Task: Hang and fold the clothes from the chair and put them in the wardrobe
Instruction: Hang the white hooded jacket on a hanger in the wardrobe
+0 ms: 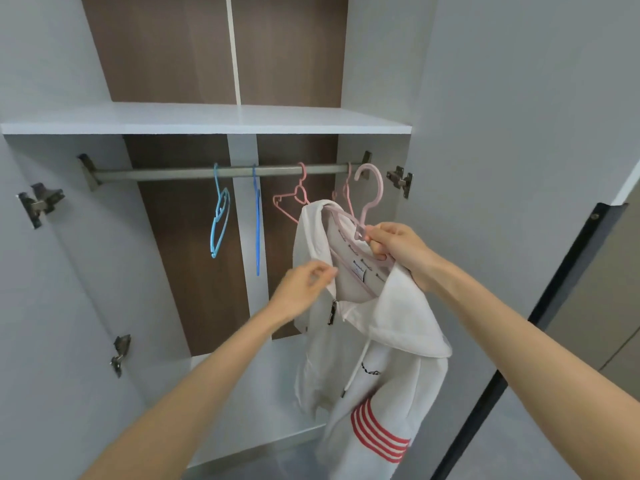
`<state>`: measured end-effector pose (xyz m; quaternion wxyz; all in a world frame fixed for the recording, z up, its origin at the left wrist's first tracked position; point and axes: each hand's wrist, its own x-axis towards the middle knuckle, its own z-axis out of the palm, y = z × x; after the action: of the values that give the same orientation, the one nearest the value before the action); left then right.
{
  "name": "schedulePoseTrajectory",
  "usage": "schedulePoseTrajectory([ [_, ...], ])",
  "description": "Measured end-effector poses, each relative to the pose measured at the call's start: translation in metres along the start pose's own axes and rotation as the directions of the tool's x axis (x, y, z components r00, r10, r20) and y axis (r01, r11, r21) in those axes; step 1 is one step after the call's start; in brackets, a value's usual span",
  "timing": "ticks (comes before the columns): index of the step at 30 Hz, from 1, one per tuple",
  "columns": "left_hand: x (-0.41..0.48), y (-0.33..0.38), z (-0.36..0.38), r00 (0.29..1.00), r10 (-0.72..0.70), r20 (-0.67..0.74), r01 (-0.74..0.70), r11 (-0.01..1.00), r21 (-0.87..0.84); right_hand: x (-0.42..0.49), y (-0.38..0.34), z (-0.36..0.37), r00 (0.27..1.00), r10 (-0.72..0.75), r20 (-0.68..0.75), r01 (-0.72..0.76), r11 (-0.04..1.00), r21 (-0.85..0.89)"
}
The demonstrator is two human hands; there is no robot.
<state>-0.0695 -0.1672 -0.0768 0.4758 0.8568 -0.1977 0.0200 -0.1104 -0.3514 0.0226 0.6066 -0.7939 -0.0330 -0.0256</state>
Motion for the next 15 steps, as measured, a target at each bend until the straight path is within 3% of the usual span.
schedulePoseTrajectory([
  [2, 0.024, -0.002, -0.01, 0.984, -0.072, -0.162, 0.096, 0.984, 0.148, 0.013, 0.0, 0.005, 1.0, -0.019, 0.012, 0.019, 1.0, -0.016],
  [5, 0.059, -0.007, -0.022, 0.962, -0.111, -0.251, 0.181, 0.943, 0.278, 0.032, 0.001, 0.013, 0.999, -0.029, 0.031, 0.031, 0.998, -0.05],
  [10, 0.103, -0.031, -0.027, 0.974, -0.075, -0.213, 0.159, 0.897, 0.412, 0.062, 0.004, 0.02, 0.999, -0.027, 0.044, 0.029, 0.998, -0.058],
  [15, 0.126, -0.049, -0.031, 0.991, -0.044, -0.13, 0.1, 0.881, 0.463, 0.091, 0.011, 0.022, 0.998, 0.002, -0.065, -0.005, 0.999, -0.045],
])
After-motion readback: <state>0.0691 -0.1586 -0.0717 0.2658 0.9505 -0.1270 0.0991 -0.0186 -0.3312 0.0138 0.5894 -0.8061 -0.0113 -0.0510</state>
